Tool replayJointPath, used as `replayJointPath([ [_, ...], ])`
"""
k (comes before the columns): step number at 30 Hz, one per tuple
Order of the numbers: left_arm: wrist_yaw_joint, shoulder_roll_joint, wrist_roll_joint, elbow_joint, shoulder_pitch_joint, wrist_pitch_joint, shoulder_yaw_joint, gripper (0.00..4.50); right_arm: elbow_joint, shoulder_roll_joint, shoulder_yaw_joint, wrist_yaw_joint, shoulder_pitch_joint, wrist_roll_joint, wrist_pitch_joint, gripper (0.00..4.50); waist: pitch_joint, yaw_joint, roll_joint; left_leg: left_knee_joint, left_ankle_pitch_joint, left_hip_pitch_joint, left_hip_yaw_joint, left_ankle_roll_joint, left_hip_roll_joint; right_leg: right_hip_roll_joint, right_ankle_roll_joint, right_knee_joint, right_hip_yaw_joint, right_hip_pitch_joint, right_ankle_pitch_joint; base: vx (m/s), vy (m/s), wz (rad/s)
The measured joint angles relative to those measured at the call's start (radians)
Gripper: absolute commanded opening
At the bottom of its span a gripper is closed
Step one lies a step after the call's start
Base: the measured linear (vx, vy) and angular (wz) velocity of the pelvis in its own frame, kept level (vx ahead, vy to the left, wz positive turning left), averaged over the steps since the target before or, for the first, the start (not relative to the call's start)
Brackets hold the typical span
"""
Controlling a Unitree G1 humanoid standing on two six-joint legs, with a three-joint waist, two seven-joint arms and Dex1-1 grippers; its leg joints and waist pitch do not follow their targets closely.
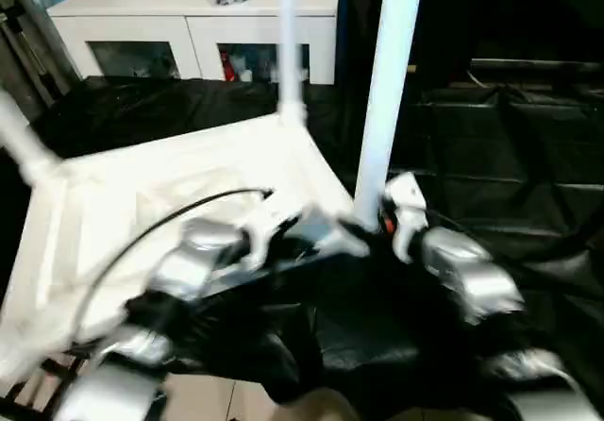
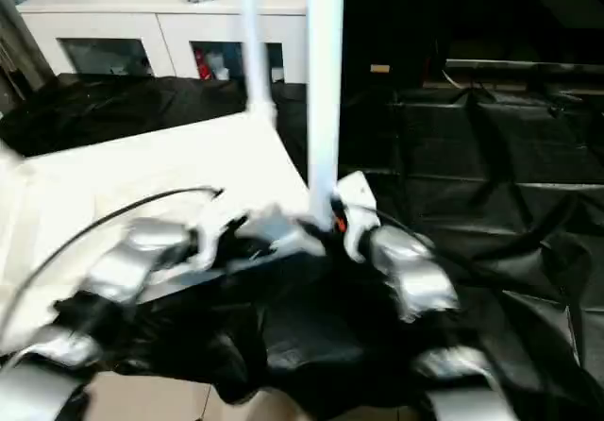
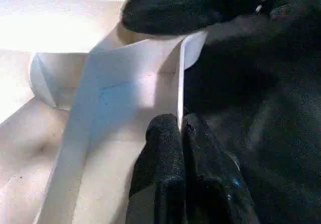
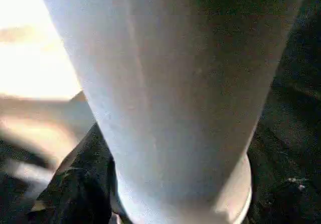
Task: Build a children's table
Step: Rotate leg to tighten
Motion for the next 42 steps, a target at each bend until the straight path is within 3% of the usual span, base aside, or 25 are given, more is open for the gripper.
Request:
replayJointPath([
  [6, 0.062, -0.033, 0.015, 0.016, -0.016, 0.0, 0.0, 0.0, 0.053, 0.045, -0.024, -0.136, -0.023, -0.027, -0.061, 2.74, -0.001, 0.0, 0.0, -0.001, 0.0, -0.002, 0.0, 0.0, 0.0, 0.0, -0.002, -0.001, 0.0, 0.0, 0.001, 0.0, 0.0, 0.0],
  [9, 0.062, -0.033, 0.015, 0.016, -0.016, 0.0, -0.001, 0.0, 0.067, 0.05, -0.033, -0.136, -0.023, -0.022, -0.086, 3.43, -0.001, 0.0, 0.0, -0.002, 0.0, -0.002, 0.0, 0.0, 0.0, 0.0, -0.004, -0.001, 0.0, 0.0, 0.002, 0.0, 0.0, 0.0],
  [16, 0.008, -0.002, 0.015, 0.01, -0.008, -0.038, -0.003, 0.0, 0.072, 0.037, -0.03, -0.041, -0.026, -0.018, -0.103, 3.63, 0.0, -0.007, 0.0, -0.003, 0.0, -0.005, 0.0, 0.0, 0.0, 0.0, -0.004, -0.002, -0.001, -0.003, 0.002, 0.0, 0.0, 0.0],
  [23, -0.139, 0.066, -0.009, -0.028, 0.018, -0.072, -0.021, 0.0, 0.049, -0.064, 0.04, 0.246, -0.008, -0.005, -0.133, 3.63, 0.0, 0.001, 0.0, -0.003, 0.0, -0.011, 0.0, 0.0, 0.001, 0.001, -0.005, -0.001, -0.003, -0.007, 0.002, 0.0, 0.0, 0.0],
  [32, -0.391, 0.188, -0.049, -0.111, 0.071, -0.102, -0.062, 0.0, -0.144, -0.224, 0.178, 0.67, 0.092, 0.037, -0.12, 3.63, 0.0, 0.02, 0.0, 0.001, -0.001, -0.013, 0.0, 0.001, 0.001, 0.0, -0.005, 0.0, -0.002, -0.007, 0.002, 0.0, 0.0, 0.0],
  [38, -0.45, 0.208, -0.068, -0.138, 0.086, -0.077, -0.071, 0.0, -0.199, -0.251, 0.202, 0.752, 0.116, 0.061, -0.088, 3.63, 0.0, 0.024, 0.0, 0.001, -0.001, -0.013, 0.0, 0.001, 0.001, 0.0, -0.005, 0.0, -0.002, -0.007, 0.002, 0.0, 0.0, 0.0],
  [39, -0.452, 0.209, -0.068, -0.141, 0.087, -0.076, -0.071, 0.0, -0.204, -0.253, 0.202, 0.757, 0.116, 0.061, -0.083, 3.38, 0.0, 0.024, 0.0, 0.001, -0.001, -0.013, 0.0, 0.001, 0.001, 0.0, -0.005, 0.001, -0.002, -0.007, 0.002, 0.0, 0.0, 0.0],
  [42, -0.465, 0.213, -0.069, -0.144, 0.087, -0.075, -0.076, 0.0, -0.21, -0.258, 0.204, 0.767, 0.118, 0.061, -0.075, 3.19, 0.0, 0.025, 0.0, 0.001, -0.001, -0.013, 0.0, 0.001, 0.001, 0.0, -0.005, 0.0, -0.002, -0.007, 0.002, 0.0, 0.0, 0.0],
])
